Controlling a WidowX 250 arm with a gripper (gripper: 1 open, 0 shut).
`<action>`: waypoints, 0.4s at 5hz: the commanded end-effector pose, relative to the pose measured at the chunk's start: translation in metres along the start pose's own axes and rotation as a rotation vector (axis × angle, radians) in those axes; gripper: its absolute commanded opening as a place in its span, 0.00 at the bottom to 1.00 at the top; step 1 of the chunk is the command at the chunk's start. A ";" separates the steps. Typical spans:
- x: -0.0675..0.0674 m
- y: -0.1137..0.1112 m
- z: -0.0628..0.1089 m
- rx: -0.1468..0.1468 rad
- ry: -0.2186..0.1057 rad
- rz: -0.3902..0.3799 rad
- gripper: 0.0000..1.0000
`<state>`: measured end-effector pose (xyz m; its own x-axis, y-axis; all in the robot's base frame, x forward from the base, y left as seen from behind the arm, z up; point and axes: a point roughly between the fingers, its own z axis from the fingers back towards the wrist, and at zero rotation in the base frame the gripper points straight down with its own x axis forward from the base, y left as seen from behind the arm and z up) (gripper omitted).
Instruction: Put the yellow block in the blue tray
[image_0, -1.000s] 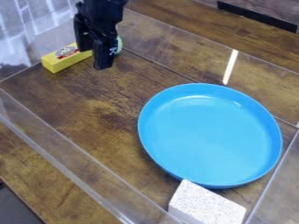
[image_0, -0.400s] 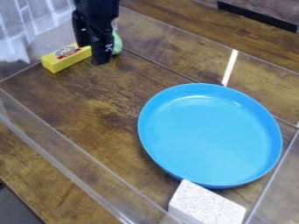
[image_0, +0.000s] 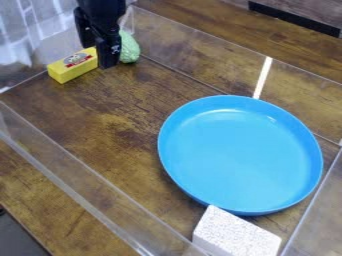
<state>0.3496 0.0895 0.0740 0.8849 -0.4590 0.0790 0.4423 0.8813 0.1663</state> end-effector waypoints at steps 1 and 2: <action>-0.006 0.014 0.008 0.015 -0.034 0.026 1.00; -0.013 0.016 0.006 0.002 -0.034 0.037 1.00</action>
<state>0.3425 0.1011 0.0690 0.8913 -0.4447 0.0882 0.4311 0.8916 0.1387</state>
